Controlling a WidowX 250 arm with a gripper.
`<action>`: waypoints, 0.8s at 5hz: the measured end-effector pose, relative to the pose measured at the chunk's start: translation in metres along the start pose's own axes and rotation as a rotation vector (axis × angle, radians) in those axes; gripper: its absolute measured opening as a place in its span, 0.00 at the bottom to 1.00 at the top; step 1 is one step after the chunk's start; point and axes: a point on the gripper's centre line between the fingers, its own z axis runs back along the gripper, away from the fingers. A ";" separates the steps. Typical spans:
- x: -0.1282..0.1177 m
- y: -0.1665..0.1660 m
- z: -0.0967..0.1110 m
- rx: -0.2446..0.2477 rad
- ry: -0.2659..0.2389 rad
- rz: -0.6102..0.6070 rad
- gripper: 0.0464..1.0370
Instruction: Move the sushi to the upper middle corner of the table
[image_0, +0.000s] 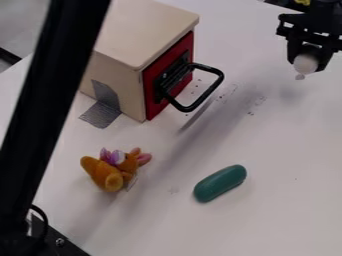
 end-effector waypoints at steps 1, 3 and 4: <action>-0.004 0.003 -0.025 0.036 0.060 -0.011 0.55; -0.011 0.004 -0.041 0.042 0.101 -0.002 0.60; -0.013 0.003 -0.038 0.034 0.097 0.017 0.91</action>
